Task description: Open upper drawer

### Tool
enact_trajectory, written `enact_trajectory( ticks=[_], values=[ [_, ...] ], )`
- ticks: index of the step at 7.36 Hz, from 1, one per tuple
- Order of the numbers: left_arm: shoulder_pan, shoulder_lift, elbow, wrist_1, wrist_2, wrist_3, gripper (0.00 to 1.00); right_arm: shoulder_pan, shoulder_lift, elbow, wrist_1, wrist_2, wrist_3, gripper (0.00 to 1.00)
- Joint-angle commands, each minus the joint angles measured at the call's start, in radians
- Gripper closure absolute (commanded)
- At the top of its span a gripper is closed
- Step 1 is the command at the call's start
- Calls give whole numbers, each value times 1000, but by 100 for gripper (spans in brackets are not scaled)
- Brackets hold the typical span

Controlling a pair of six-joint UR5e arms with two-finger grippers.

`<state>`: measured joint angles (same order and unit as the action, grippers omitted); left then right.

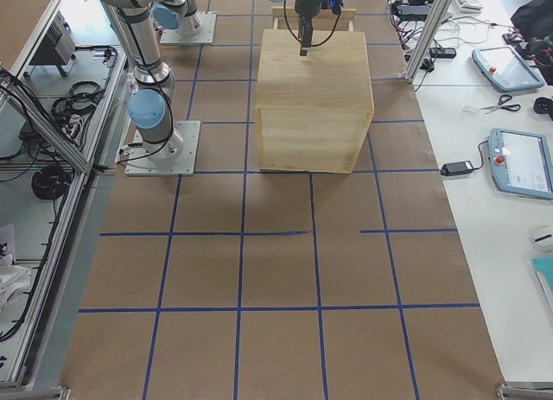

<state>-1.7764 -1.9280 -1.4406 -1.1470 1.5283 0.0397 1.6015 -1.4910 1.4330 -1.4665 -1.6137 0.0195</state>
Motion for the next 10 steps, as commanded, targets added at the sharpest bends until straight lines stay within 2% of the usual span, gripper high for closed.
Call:
enact_trajectory(
  ticks=[1,5,10],
  values=[
    [0,21,11,-54,1,-17,0,0,0,0,0,0,-1,0],
    [44,128,74,-273,1,-26,0,0,0,0,0,0,-1,0],
    [247,236,49,-407,29,-23,0,0,0,1,0,0,0,0]
  ],
)
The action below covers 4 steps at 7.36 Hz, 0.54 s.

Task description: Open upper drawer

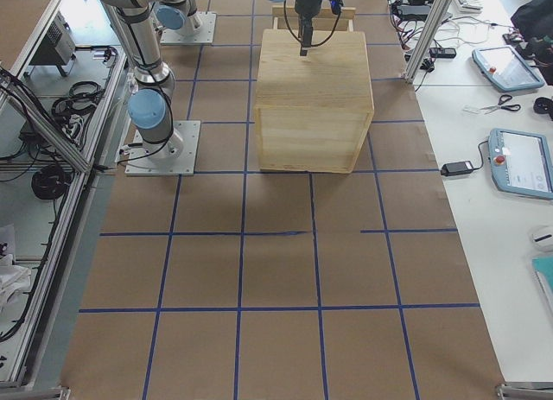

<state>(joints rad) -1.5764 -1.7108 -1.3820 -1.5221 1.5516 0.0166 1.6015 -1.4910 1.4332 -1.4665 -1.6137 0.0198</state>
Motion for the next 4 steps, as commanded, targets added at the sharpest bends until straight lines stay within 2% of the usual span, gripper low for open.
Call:
enact_trajectory(
  ticks=[1,4],
  values=[
    [56,46,-21,-65,54,0,0,0,0,0,0,0,0,0],
    [75,65,-58,-70,64,6,0,0,0,0,0,0,0,0]
  ],
)
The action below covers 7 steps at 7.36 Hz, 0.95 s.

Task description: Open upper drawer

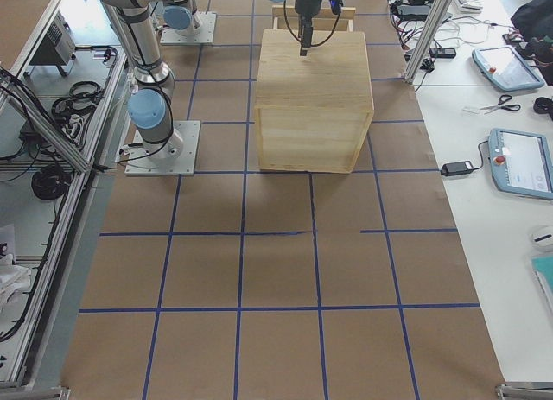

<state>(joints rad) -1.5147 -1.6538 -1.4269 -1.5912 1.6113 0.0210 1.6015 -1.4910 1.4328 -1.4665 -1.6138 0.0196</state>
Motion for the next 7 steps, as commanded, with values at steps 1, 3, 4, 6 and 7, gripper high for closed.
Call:
enact_trajectory(
  ticks=[1,3,4,6,7],
  values=[
    [21,12,-13,-1,4,2,0,0,0,1,0,0,0,0],
    [19,15,-12,-3,-4,3,0,0,0,0,0,0,0,0],
    [19,20,-17,-3,-4,4,0,0,0,0,0,0,0,0],
    [18,23,-21,-3,-5,4,0,0,0,0,0,0,-1,0],
    [16,23,-23,-3,-2,5,0,0,0,1,0,0,-1,0]
  ],
)
